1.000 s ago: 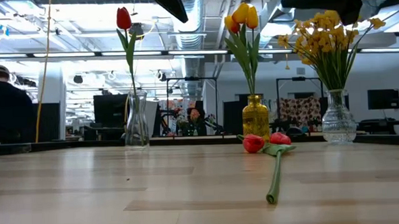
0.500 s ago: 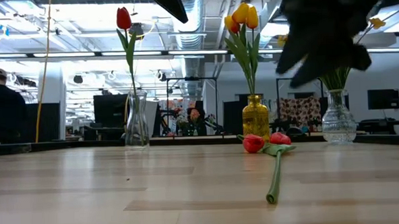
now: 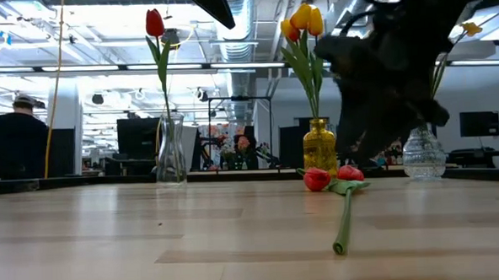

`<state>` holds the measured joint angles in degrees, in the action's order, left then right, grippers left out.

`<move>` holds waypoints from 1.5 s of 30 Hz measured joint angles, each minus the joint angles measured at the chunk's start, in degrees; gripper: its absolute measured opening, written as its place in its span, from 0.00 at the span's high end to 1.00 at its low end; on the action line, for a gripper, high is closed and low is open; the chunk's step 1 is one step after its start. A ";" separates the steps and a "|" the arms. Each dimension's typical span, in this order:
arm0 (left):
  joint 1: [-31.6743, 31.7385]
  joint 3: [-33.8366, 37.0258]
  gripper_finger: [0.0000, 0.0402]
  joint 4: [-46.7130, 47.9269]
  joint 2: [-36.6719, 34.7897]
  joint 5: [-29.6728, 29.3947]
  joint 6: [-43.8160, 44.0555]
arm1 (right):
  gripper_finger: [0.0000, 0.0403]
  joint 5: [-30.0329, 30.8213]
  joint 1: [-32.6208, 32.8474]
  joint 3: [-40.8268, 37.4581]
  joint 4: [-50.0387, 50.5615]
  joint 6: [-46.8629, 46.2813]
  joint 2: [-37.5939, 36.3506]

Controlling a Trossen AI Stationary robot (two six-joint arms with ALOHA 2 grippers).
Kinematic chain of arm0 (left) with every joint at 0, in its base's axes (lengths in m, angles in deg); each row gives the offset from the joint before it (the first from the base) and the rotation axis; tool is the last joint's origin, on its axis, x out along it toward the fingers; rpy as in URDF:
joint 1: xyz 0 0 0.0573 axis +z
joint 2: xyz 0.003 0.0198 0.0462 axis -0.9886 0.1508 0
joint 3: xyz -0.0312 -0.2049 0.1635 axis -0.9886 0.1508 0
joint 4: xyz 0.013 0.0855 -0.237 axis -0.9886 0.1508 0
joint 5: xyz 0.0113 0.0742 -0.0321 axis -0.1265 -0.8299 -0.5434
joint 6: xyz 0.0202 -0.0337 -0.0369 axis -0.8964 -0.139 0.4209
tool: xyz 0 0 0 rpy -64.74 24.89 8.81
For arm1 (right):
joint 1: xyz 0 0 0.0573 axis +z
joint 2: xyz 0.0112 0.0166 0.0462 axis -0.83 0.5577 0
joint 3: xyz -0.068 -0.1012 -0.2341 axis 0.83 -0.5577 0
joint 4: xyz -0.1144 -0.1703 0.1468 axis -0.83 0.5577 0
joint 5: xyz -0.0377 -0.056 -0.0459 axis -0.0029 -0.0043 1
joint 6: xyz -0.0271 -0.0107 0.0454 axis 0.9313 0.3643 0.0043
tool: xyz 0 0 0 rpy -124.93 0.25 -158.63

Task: Sort flowers into vase by color
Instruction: Put the bottom red flower into the left transparent flower vase

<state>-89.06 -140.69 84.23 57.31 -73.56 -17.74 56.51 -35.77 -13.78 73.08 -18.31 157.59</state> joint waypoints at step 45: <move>-0.09 0.02 0.56 4.95 0.00 2.66 0.44 | 0.71 -3.22 -3.24 0.02 -2.07 -2.97 8.07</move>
<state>-89.14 -140.67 89.18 57.31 -70.90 -17.30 53.30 -39.01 -13.76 71.01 -21.29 165.66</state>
